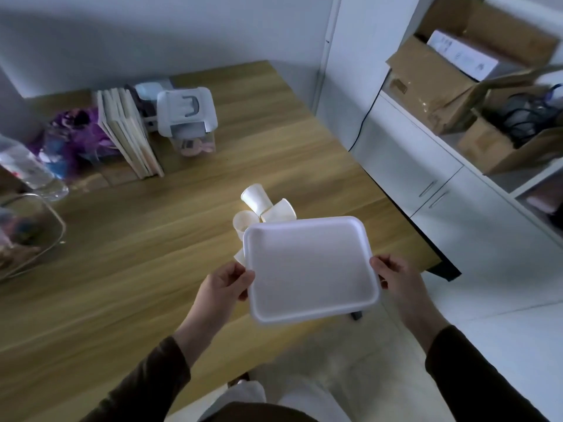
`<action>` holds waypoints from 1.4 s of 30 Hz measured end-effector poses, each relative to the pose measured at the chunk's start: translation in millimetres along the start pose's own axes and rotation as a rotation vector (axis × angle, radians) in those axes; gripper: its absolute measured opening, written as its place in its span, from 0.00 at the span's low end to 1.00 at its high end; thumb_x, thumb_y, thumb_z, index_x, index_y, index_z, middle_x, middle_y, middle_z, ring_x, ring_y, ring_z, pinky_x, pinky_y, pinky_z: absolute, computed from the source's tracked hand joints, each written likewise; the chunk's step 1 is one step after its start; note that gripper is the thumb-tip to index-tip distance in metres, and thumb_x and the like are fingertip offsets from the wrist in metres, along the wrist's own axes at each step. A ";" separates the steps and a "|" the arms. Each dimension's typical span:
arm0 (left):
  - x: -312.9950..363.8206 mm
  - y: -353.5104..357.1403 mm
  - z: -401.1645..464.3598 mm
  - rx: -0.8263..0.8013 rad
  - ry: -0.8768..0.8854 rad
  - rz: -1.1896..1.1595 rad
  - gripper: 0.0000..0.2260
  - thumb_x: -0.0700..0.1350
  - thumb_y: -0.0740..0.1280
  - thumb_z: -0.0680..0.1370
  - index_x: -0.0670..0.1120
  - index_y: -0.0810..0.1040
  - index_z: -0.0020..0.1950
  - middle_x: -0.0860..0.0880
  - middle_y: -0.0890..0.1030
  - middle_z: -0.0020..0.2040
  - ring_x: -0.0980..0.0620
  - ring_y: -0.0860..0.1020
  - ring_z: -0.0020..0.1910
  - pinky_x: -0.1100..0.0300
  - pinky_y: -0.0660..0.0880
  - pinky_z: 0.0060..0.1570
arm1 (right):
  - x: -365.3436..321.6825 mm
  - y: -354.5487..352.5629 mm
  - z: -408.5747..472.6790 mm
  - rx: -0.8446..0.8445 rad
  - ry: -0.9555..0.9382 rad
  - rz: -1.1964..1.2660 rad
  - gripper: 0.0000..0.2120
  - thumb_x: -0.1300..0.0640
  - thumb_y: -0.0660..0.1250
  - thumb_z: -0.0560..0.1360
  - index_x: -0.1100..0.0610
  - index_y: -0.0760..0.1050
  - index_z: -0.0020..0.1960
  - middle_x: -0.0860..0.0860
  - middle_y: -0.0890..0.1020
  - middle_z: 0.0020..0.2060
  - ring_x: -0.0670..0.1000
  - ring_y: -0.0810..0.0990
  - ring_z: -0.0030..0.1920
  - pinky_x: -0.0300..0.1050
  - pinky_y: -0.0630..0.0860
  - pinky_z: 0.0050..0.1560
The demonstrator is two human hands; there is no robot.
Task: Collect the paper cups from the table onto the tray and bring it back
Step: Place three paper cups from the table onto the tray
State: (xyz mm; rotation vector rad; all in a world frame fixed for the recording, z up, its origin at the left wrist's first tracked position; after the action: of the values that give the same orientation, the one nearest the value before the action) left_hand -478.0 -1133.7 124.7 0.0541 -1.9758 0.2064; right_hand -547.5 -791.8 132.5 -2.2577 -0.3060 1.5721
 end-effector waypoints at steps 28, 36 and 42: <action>-20.5 -70.8 11.1 0.043 -0.267 -0.492 0.19 0.53 0.62 0.84 0.40 0.84 0.58 0.43 0.91 0.52 0.46 0.90 0.48 0.46 0.80 0.59 | -48.8 120.6 13.6 -0.142 0.062 0.090 0.08 0.57 0.67 0.81 0.58 0.81 0.46 0.48 0.85 0.34 0.47 0.81 0.34 0.40 0.76 0.36; -31.9 -90.3 6.1 0.262 -0.267 -0.453 0.20 0.57 0.62 0.84 0.44 0.85 0.55 0.45 0.91 0.47 0.45 0.90 0.45 0.48 0.81 0.55 | -42.0 144.2 22.6 -0.221 0.086 0.096 0.14 0.51 0.68 0.81 0.63 0.80 0.52 0.53 0.81 0.38 0.54 0.78 0.41 0.43 0.75 0.41; -44.6 -105.2 0.4 0.287 -0.289 -0.420 0.21 0.58 0.61 0.84 0.42 0.85 0.54 0.43 0.91 0.47 0.46 0.90 0.41 0.46 0.80 0.56 | -37.9 142.5 70.4 -0.038 -0.189 -0.456 0.37 0.41 0.74 0.73 0.52 0.66 0.76 0.51 0.71 0.71 0.52 0.69 0.71 0.52 0.73 0.67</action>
State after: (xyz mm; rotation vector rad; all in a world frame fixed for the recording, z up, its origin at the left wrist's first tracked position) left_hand -446.3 -1239.8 96.4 0.7120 -2.1536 0.2132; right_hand -631.4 -923.1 83.5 -1.8859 -0.8420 1.5336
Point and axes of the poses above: each hand's wrist, its own z-axis towards the middle knuckle, its own y-axis out of the palm, x = y × z, the point moved 4 cm from there along z, towards the middle knuckle
